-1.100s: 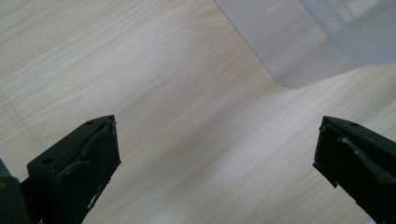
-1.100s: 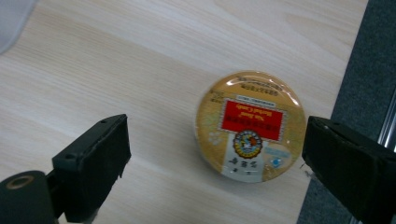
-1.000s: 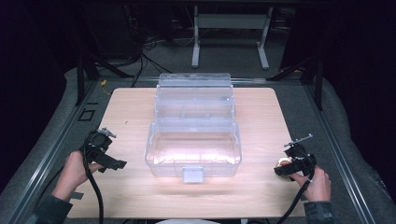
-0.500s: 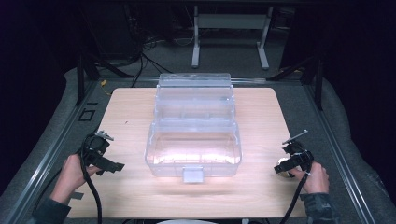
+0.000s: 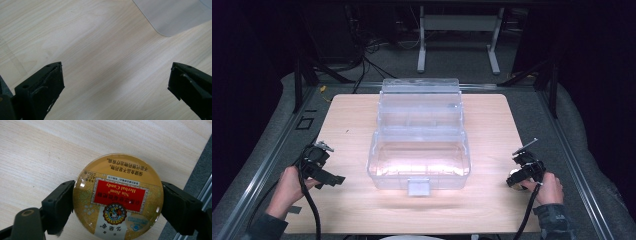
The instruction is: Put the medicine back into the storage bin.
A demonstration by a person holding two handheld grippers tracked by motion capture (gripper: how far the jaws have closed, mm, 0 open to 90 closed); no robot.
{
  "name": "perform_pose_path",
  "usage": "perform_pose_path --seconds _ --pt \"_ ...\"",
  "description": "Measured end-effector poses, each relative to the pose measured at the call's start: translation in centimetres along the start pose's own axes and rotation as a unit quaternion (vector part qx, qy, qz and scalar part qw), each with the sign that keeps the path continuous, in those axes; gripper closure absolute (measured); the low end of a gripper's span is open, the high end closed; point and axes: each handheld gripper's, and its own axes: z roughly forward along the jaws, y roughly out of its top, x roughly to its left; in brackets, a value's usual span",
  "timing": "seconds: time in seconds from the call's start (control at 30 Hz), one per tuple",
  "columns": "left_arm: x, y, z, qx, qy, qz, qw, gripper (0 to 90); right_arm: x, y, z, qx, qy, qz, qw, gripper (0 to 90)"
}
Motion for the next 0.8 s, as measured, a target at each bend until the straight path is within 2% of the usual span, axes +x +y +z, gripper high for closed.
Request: perform_pose_path --seconds 0.13,0.37,0.8 --pt "0.1 0.1 0.1 0.001 -0.006 0.003 1.0000 0.0 0.1 0.2 0.2 0.007 -0.006 0.000 1.0000 19.4" --pt "0.0 0.0 0.0 0.003 -0.001 0.004 1.0000 0.0 0.0 0.2 -0.1 0.006 -0.003 -0.004 1.0000 19.8" --pt "0.3 -0.5 0.0 0.005 -0.001 0.002 1.0000 0.0 0.8 0.2 -2.9 -0.002 -0.017 -0.027 0.9995 20.0"
